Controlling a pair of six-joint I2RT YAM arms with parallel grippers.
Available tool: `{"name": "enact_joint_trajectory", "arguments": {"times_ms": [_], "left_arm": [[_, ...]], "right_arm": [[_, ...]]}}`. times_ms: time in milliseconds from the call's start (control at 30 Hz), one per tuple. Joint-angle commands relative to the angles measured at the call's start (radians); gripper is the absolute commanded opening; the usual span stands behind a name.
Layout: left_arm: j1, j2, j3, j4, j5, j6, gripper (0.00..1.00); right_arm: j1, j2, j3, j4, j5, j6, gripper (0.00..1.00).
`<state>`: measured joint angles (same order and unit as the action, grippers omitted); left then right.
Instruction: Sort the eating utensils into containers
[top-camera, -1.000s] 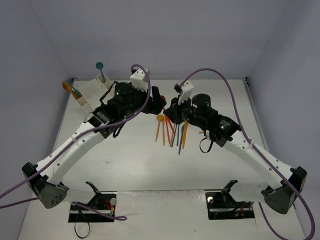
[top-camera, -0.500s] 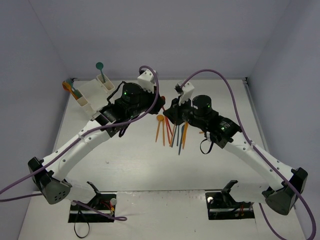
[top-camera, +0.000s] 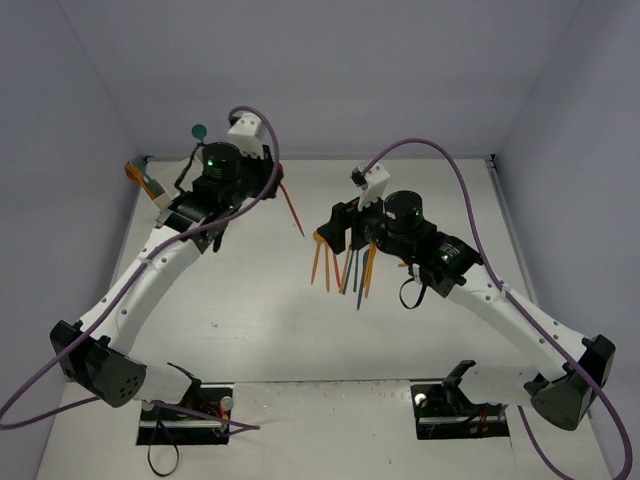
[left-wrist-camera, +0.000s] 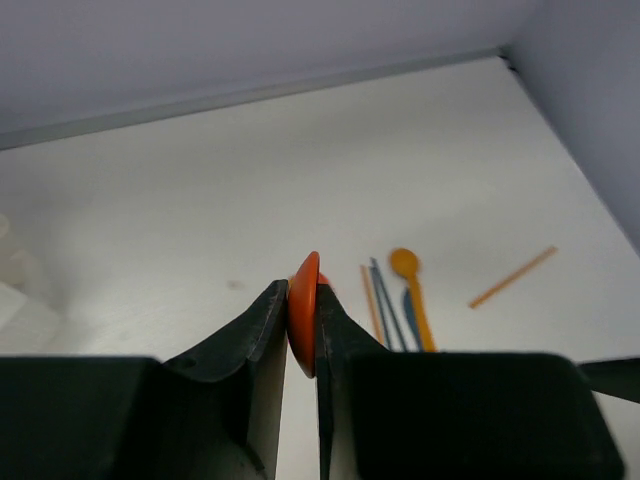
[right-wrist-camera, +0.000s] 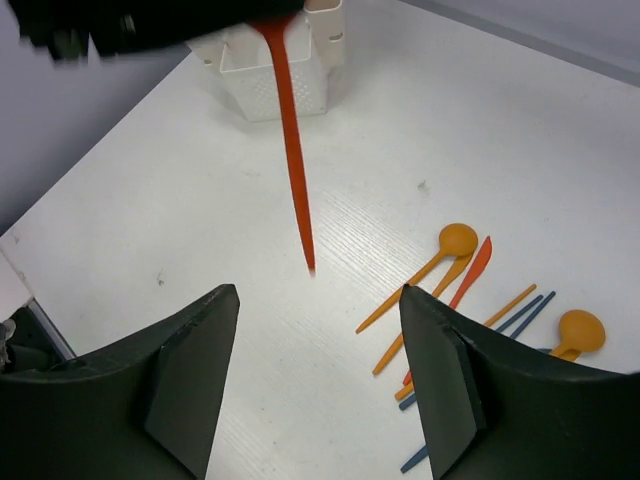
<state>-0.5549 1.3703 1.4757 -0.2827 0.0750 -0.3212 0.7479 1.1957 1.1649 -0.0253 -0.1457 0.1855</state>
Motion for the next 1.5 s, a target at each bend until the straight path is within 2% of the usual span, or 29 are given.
{"name": "enact_joint_trajectory", "arguments": {"times_ms": [0,133,367,633,700,967,1167,1300,1467], "left_arm": [[0.192,-0.017,0.051,0.098,0.060,0.078,0.05],[0.361,0.088,0.135,0.111,0.107,0.133,0.05],[0.586,0.346,0.453,0.140,0.137,0.199,0.05],[0.665,0.622,0.797,0.149,0.125,0.299,0.05],[0.671,0.670,0.840,0.158,0.125,0.313,0.05],[0.673,0.789,0.856,0.233,0.141,0.311,0.05],[0.650,0.785,0.718,0.361,0.164,0.345,0.05],[0.624,0.782,0.663,0.376,0.166,0.410,0.05],[0.622,0.759,0.602,0.391,0.148,0.413,0.06]], "right_arm": [[-0.003,-0.019,-0.020,0.068,0.067,0.003,0.65],[-0.029,-0.025,-0.055,0.067,0.081,0.011,0.68],[-0.105,-0.011,-0.105,0.064,-0.004,0.020,0.68],[-0.190,0.039,-0.114,0.064,-0.071,0.013,0.69],[-0.195,0.051,-0.116,0.062,-0.071,0.014,0.69],[-0.206,0.085,-0.110,0.061,-0.077,0.023,0.69],[-0.215,0.091,-0.112,0.057,-0.073,0.022,0.69],[-0.219,0.097,-0.114,0.056,-0.072,0.022,0.69],[-0.220,0.093,-0.125,0.056,-0.069,0.023,0.69]]}}
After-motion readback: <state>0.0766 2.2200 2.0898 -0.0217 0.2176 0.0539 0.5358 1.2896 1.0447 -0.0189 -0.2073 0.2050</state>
